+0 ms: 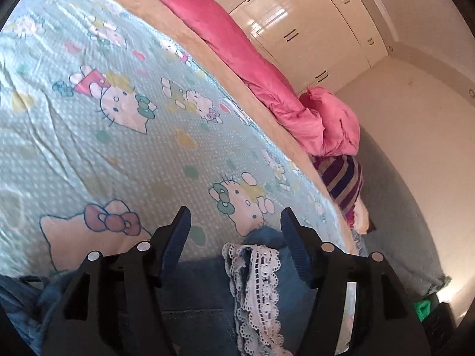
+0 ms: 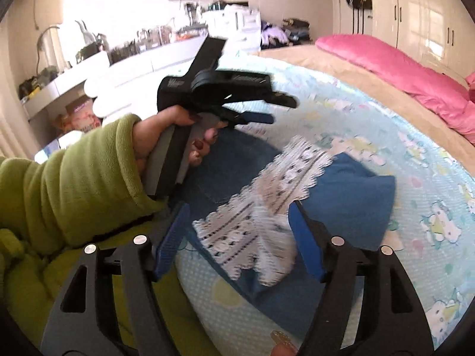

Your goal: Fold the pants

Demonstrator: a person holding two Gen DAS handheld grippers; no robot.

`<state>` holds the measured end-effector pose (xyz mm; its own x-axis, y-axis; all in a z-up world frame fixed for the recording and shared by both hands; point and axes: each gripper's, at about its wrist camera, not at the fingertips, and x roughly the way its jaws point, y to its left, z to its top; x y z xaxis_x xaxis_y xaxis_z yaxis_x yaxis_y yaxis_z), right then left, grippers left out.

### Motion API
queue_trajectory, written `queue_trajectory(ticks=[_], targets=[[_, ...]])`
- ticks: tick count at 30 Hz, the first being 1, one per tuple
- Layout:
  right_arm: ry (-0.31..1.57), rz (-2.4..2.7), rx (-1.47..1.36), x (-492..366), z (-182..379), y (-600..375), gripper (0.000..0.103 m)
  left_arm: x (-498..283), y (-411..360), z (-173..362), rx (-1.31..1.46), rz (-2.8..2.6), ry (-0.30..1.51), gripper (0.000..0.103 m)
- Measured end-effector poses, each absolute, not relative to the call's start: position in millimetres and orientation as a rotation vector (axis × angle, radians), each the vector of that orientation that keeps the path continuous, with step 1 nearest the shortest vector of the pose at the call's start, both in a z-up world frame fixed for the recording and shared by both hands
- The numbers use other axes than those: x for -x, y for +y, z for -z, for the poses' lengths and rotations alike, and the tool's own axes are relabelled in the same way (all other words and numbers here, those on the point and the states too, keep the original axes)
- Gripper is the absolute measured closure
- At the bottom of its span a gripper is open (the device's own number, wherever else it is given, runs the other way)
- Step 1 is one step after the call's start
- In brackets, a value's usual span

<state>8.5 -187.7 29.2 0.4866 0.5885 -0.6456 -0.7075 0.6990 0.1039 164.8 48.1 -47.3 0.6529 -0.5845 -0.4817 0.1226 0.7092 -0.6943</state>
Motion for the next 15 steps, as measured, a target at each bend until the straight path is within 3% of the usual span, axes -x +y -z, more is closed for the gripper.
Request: queue_trajectory(ticks=[8, 12, 15], targets=[[0.793, -0.511, 0.054, -87, -13, -240, 0.041, -185, 12, 70, 0.590, 0.474, 0.927, 0.035], [0.894, -0.454, -0.095, -140, 11, -262, 0.042, -193, 1, 77, 0.561, 0.470, 0.964, 0.026], [0.951, -0.459, -0.211, -176, 26, -271, 0.045, -197, -6, 76, 0.549, 0.473, 0.970, 0.027]])
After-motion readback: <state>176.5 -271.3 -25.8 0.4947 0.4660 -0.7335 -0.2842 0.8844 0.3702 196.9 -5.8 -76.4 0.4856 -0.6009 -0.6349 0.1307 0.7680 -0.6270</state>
